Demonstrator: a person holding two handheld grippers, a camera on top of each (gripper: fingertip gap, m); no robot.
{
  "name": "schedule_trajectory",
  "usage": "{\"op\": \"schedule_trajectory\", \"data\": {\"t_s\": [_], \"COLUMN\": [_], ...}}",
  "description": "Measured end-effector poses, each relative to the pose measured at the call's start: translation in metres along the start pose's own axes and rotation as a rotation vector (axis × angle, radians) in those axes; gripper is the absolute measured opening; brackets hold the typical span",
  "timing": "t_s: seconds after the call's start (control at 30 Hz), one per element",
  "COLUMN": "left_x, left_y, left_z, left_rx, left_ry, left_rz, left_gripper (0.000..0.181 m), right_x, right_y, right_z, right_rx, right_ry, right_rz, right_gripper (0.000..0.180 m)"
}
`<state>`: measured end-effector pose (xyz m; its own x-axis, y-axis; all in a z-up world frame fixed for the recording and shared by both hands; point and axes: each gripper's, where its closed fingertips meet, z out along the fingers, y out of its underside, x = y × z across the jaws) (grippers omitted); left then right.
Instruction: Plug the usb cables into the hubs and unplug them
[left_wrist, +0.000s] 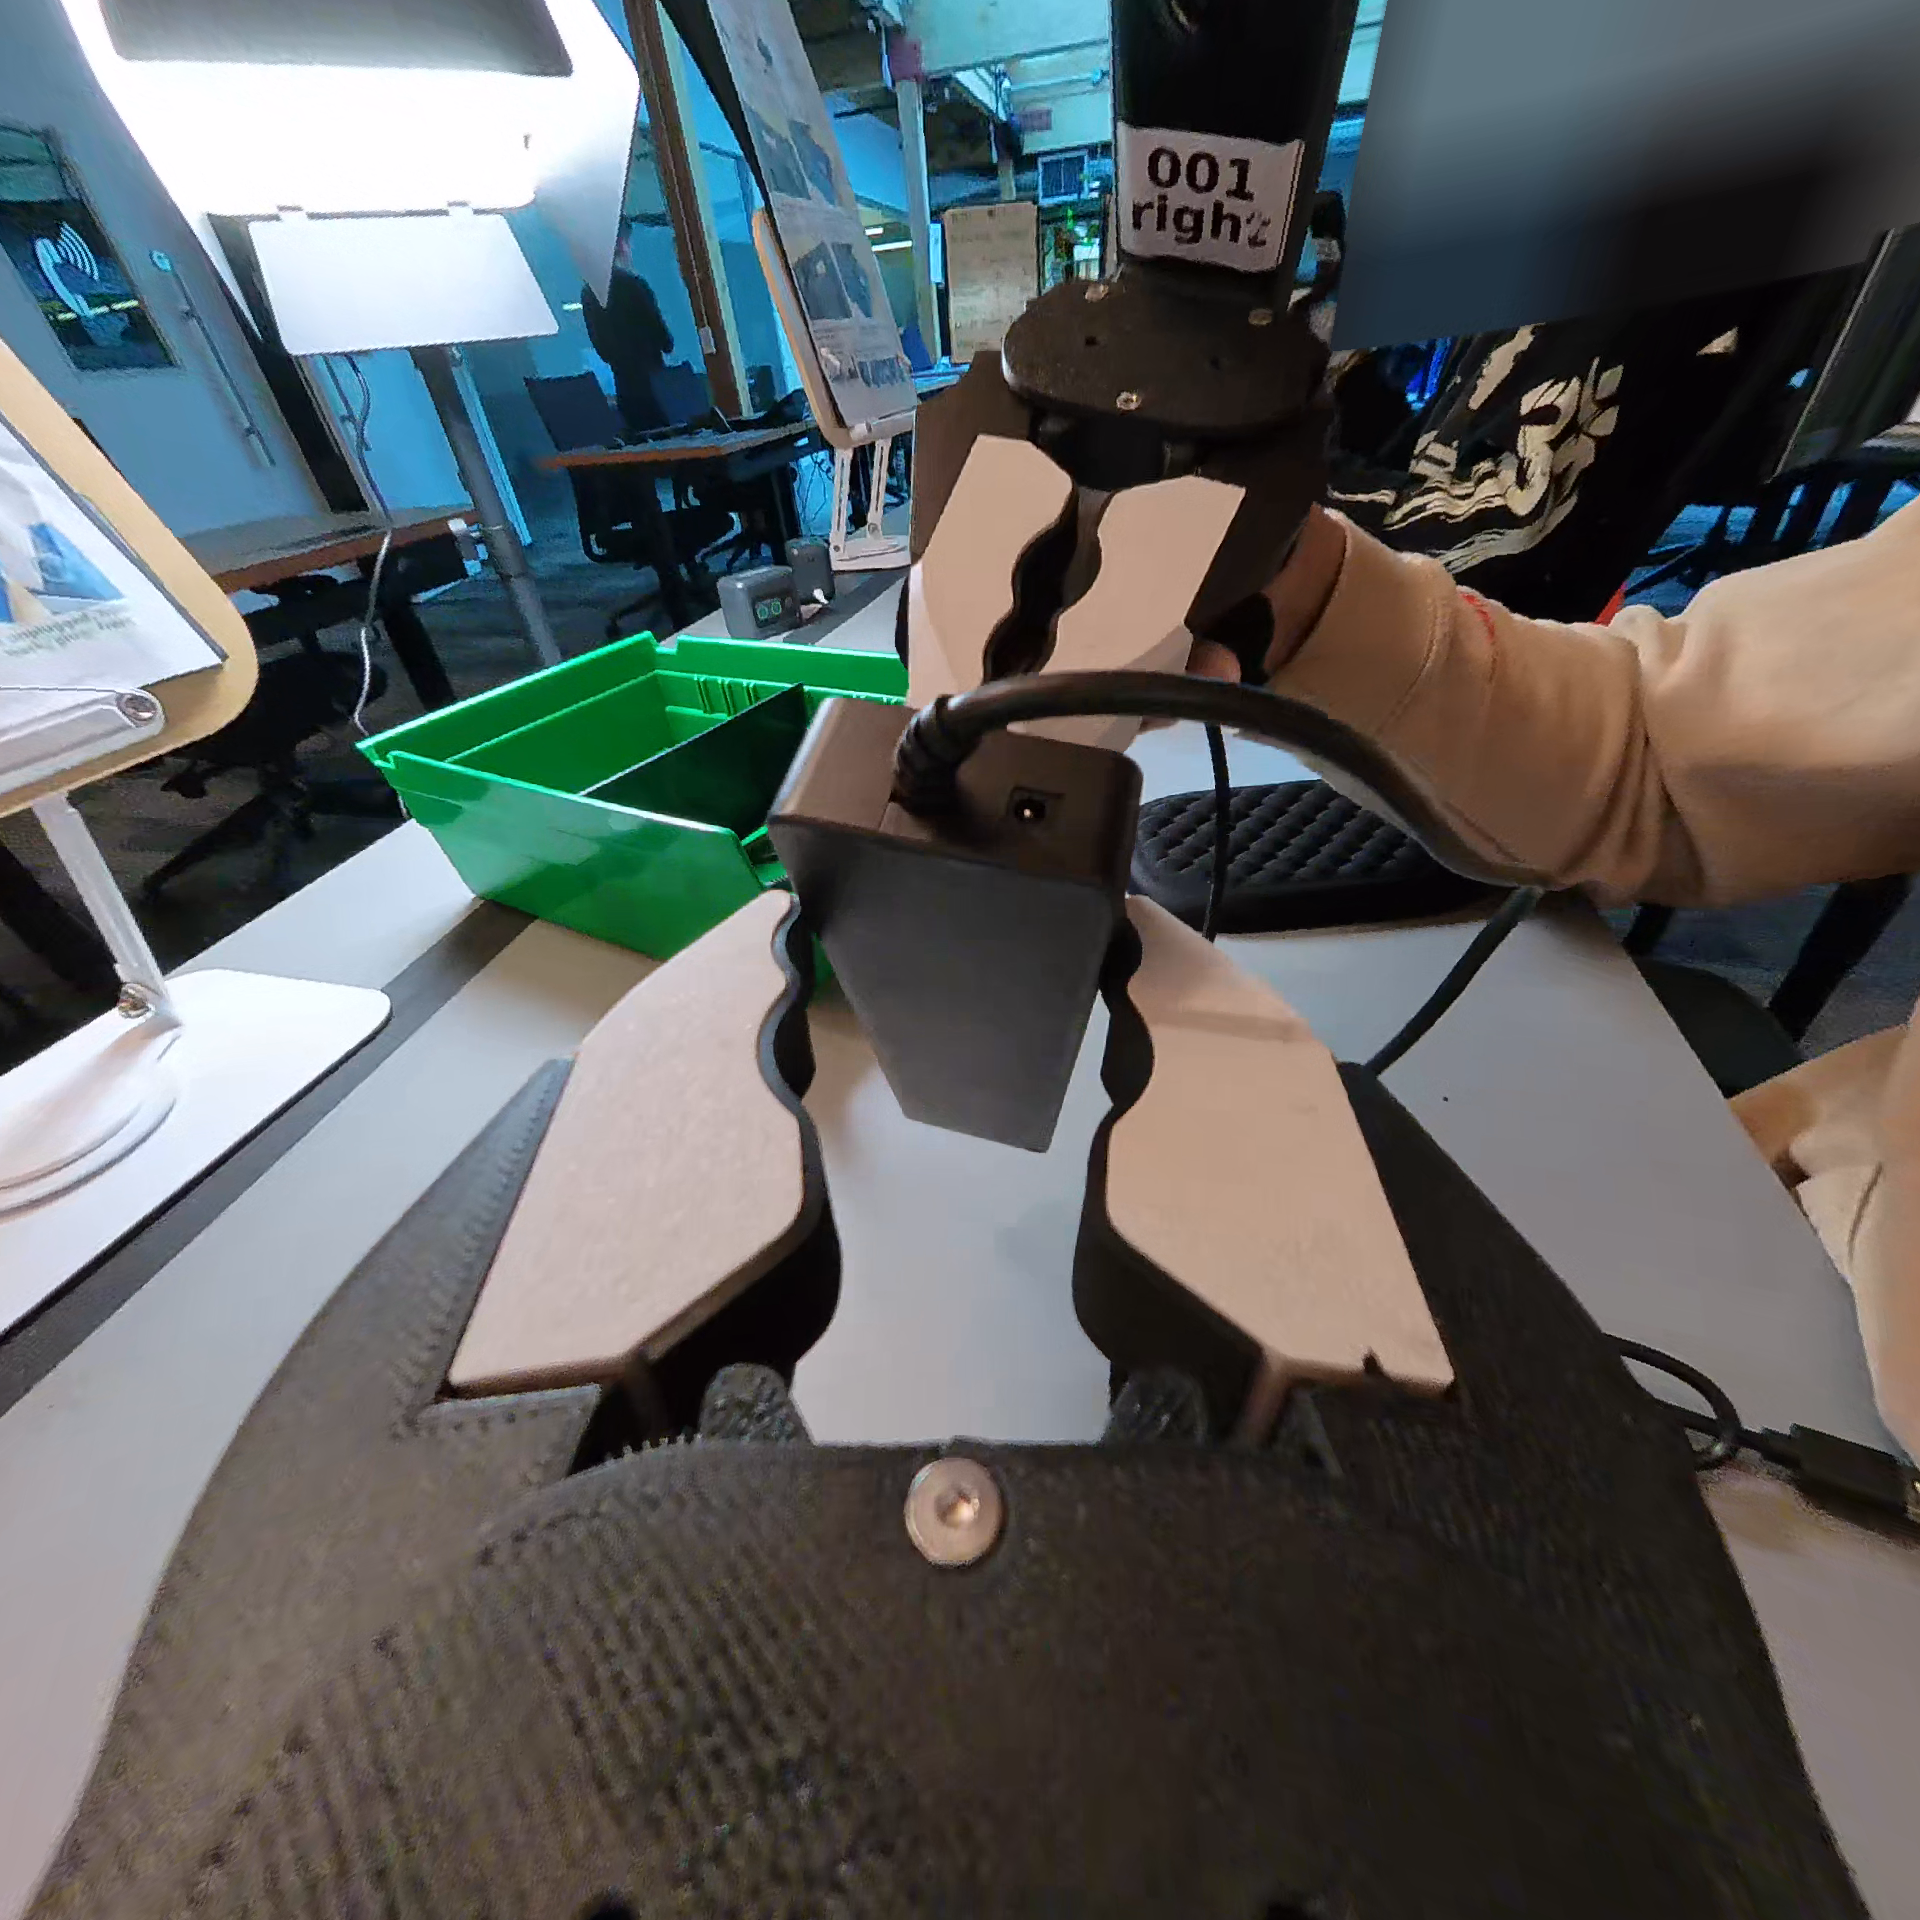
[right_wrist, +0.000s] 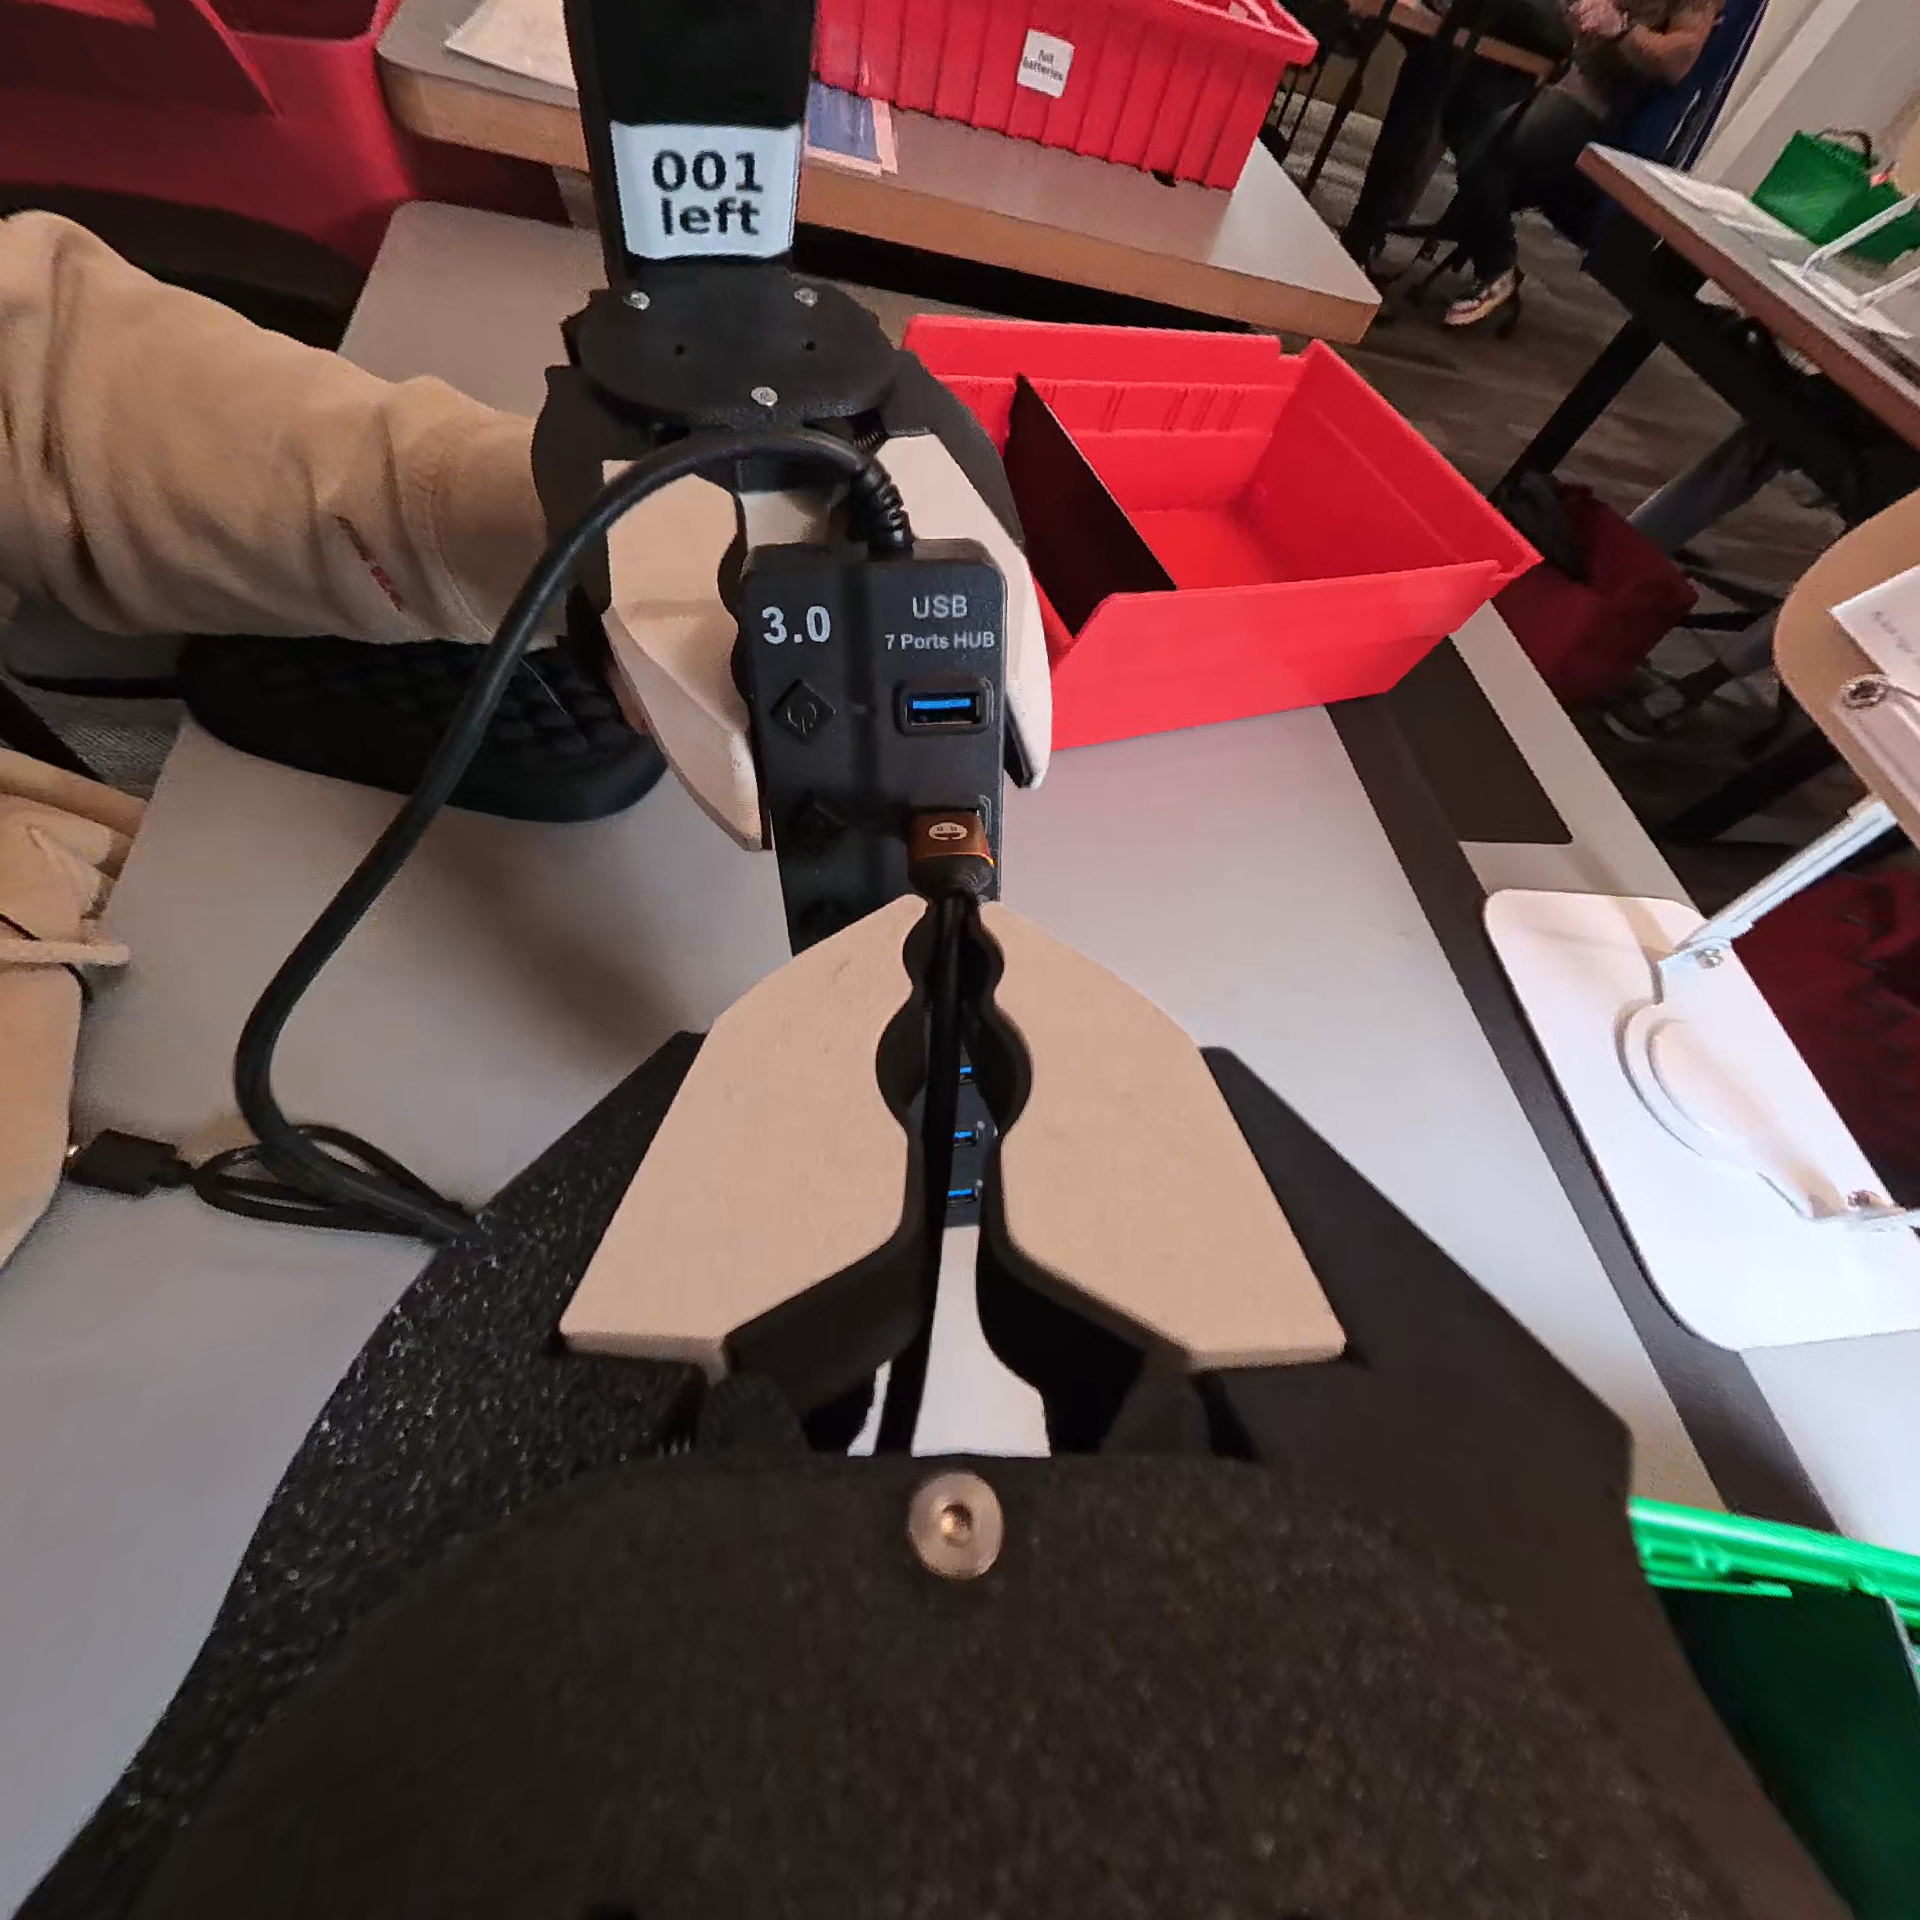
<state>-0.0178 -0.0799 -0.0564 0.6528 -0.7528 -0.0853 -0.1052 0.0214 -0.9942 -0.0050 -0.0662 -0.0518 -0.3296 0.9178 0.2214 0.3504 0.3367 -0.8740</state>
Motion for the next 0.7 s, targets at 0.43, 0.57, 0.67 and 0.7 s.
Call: {"op": "schedule_trajectory", "data": {"t_s": [0.43, 0.57, 0.67, 0.7], "left_x": [-0.003, -0.002, 0.002, 0.004], "left_y": [-0.018, -0.020, -0.016, -0.015], "left_z": [-0.021, -0.022, -0.018, -0.016], "left_rx": [0.174, 0.197, 0.173, 0.162], "left_ry": [0.095, 0.113, 0.124, 0.126], "left_rz": [-0.225, -0.244, -0.225, -0.218], "left_gripper": [0.053, 0.053, 0.053, 0.053], "right_x": [0.000, 0.003, -0.005, -0.008], "right_y": [-0.041, -0.040, -0.033, -0.031], "right_z": [-0.025, -0.018, -0.001, 0.003], "right_rx": [0.361, 0.350, 0.288, 0.275], "right_ry": [-0.131, -0.104, -0.113, -0.114], "right_rz": [0.140, 0.173, 0.164, 0.159], "right_gripper": [0.039, 0.040, 0.038, 0.036]}}
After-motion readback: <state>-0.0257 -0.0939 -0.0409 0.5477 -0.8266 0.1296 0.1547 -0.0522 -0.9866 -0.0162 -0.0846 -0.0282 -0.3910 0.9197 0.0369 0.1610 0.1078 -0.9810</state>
